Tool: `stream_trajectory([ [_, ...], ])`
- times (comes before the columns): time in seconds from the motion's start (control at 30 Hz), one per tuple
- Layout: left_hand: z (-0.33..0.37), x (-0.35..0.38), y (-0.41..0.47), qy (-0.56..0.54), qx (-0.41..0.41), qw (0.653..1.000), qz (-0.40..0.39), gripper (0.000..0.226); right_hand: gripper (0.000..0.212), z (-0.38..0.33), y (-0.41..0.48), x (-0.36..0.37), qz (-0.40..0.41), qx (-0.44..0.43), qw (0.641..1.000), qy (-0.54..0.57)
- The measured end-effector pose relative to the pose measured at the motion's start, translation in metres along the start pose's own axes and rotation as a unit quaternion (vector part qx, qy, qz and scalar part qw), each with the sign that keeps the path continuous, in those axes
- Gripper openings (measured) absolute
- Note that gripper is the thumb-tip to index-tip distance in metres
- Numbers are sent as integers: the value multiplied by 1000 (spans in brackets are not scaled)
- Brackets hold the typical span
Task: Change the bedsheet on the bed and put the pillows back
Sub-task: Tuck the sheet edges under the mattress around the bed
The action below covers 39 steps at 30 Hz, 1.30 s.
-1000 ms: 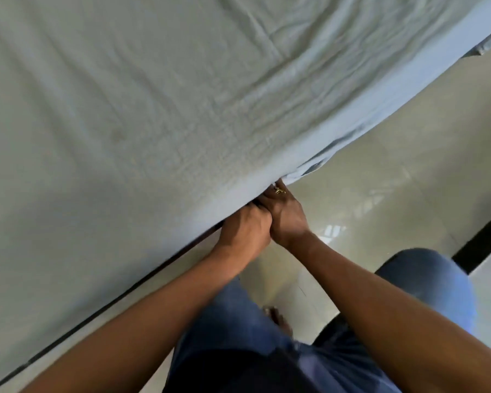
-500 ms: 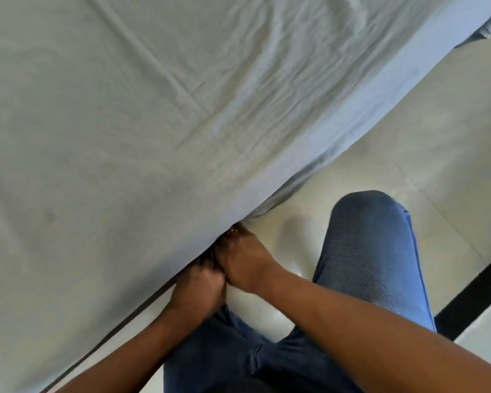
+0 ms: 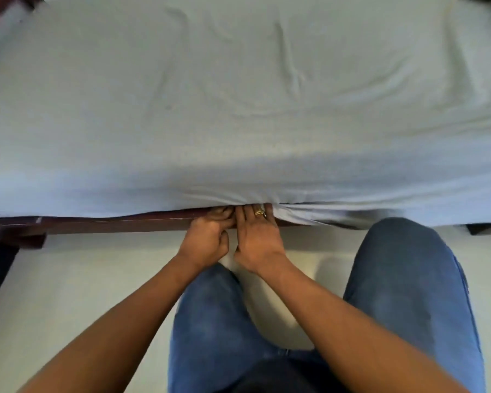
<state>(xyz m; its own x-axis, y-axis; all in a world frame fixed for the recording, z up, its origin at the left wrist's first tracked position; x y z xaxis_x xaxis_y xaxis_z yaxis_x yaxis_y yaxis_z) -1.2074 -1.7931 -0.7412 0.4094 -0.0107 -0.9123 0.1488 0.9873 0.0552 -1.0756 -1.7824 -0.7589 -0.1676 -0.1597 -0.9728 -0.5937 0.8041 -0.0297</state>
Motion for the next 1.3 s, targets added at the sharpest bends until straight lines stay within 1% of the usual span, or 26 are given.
stream_trajectory([
  [0.07,2,-1,-3,-4,-16,1000,-7,58,90,-4,-8,-5,-19,-3,1000,10],
  [0.13,1,-1,-2,-2,-30,999,-14,58,87,-3,-9,-14,-10,-2,999,41],
  [0.17,-1,-1,-1,6,-32,999,-19,58,82,-1,-11,-17,0,-5,998,62],
  [0.27,-6,-3,1,10,-44,999,-10,55,64,4,-30,-23,65,-29,994,84],
  [0.3,-6,-3,-1,8,-47,999,-4,53,63,5,-41,-21,90,-35,993,73],
  [0.37,-7,3,-4,-2,-56,998,5,52,69,15,-57,-17,116,-22,993,25],
  [0.4,-7,6,-5,-4,-62,998,2,51,72,24,-60,-16,110,-7,994,-10],
  [0.47,-5,12,-8,5,-72,997,-9,51,71,38,-49,-18,54,20,996,-65],
  [0.53,8,12,-15,24,-66,998,-4,50,60,45,-30,-24,5,52,997,-48],
  [0.6,24,11,-25,26,-53,998,6,50,47,44,-16,-32,-22,85,996,-15],
  [0.63,29,12,-27,26,-50,998,13,54,47,44,-14,-32,-33,90,995,-13],
  [0.67,32,12,-23,21,-52,998,15,58,51,45,-15,-34,-43,86,995,-14],
  [0.73,30,16,-5,14,-56,998,18,66,62,46,-26,-36,-39,53,998,-12],
  [0.8,32,19,8,45,-65,997,3,64,67,45,-45,-40,1,26,1000,-7],
  [0.87,34,21,13,66,-68,995,-22,54,72,42,-66,-42,44,13,999,-11],
  [0.9,35,21,13,71,-67,995,-26,52,73,44,-74,-40,45,18,999,-12],
  [1.0,46,17,11,106,-94,988,-59,56,76,66,-79,-34,-7,65,997,-47],
  [1.07,59,11,3,117,-108,986,-54,44,66,78,-63,-34,1,89,995,-44],
  [1.1,68,10,-3,109,-97,988,-51,43,58,81,-53,-36,-3,103,994,-29],
  [1.17,79,16,-5,65,-47,996,-43,54,50,83,-41,-37,-26,122,992,-10],
  [1.23,86,26,6,65,0,996,-60,67,58,84,-48,-40,-27,99,995,-7],
  [1.3,94,36,19,73,11,995,-71,76,72,77,-72,-49,-6,69,998,-7],
])
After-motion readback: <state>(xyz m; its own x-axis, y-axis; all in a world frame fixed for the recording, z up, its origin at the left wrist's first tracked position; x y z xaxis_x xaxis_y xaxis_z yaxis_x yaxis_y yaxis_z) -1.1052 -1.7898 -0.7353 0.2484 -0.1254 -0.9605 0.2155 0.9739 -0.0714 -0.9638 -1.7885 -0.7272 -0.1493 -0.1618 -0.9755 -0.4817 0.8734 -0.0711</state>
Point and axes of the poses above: each hand's wrist, its own y-axis towards the middle knuckle, its own x-axis out of the palm, z = x × y, the point moved 2 cm from there along y, towards the middle knuckle, and after that the axes turned 12 degrees about -x, right-handed, at the moved point
